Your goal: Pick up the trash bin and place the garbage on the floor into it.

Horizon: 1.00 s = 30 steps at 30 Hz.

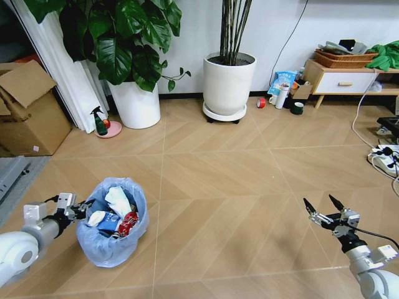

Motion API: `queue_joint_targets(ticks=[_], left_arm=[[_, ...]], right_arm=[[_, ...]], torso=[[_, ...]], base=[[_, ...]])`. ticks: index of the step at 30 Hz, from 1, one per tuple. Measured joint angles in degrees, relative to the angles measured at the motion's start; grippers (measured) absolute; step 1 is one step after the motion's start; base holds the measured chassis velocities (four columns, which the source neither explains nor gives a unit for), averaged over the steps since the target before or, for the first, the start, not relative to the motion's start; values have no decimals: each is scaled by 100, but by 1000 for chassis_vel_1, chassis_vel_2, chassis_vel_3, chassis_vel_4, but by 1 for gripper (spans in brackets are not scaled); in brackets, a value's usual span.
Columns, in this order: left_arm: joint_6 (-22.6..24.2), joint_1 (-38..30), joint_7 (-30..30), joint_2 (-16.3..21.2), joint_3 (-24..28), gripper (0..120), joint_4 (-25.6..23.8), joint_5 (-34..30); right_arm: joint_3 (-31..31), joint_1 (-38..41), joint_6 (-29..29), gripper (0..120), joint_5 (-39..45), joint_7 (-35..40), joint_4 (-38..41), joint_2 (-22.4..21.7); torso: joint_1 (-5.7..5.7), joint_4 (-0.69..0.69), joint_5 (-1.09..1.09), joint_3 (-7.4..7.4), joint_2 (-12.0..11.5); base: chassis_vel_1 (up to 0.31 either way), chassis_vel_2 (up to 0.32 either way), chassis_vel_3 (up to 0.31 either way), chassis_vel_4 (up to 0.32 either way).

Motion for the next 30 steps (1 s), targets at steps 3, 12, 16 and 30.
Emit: queue_joint_targets(ticks=[3,12,16,30], left_arm=[[-20,196,43,-201,-246,0,-7,115],[-84,822,219,-790,-858,0,-104,327],[-99,1150,273,-854,-1135,0,-180,338],[-132,1735,392,-1021,-1851,0,-335,350]], right_arm=[[5,-9,5,100,-5,-12,1,29],[17,-31,-12,100,-7,-5,144,113],[49,-71,-16,100,-6,-5,162,65],[-17,-98,12,100,-8,-73,134,42]], torso=[[0,-1,2,0,0],[0,1,-3,0,0],[0,0,7,0,0],[0,-2,6,0,0]], base=[[154,-131,-153,136],[149,-161,-153,149],[150,-140,-134,122],[153,-152,-146,144]])
